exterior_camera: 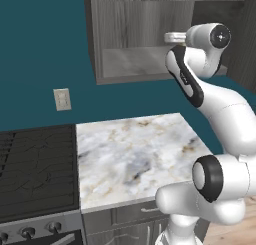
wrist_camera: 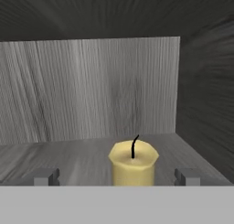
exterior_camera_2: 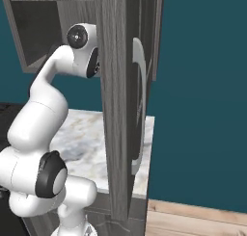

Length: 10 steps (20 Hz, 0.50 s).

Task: Get the candle and the liquor from the cabinet and move them to the dining counter.

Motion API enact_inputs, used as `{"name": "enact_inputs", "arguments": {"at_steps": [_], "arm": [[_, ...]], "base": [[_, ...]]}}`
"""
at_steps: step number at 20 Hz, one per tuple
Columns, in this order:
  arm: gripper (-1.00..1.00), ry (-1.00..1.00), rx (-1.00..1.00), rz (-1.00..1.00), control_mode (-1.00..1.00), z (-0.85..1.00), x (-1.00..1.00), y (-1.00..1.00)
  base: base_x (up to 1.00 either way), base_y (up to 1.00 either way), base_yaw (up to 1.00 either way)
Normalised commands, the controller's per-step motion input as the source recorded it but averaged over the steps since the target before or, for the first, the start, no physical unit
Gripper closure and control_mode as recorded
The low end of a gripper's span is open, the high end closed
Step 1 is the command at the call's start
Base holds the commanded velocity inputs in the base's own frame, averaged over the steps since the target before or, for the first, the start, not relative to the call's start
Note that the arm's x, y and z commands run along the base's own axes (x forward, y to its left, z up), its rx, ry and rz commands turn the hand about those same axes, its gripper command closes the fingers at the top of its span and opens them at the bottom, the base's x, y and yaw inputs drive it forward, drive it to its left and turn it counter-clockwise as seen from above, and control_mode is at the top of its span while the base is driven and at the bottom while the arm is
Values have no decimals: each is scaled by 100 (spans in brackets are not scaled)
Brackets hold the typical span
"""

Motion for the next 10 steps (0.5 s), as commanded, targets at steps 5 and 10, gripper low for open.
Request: {"name": "enact_inputs", "arguments": {"at_steps": [5, 10], "arm": [[-100, 1, 0, 0, -100, -1, 21, -10], [-100, 0, 0, 0, -100, 0, 4, -5]], "base": [[0, 0, 0], [0, 0, 0]]}}
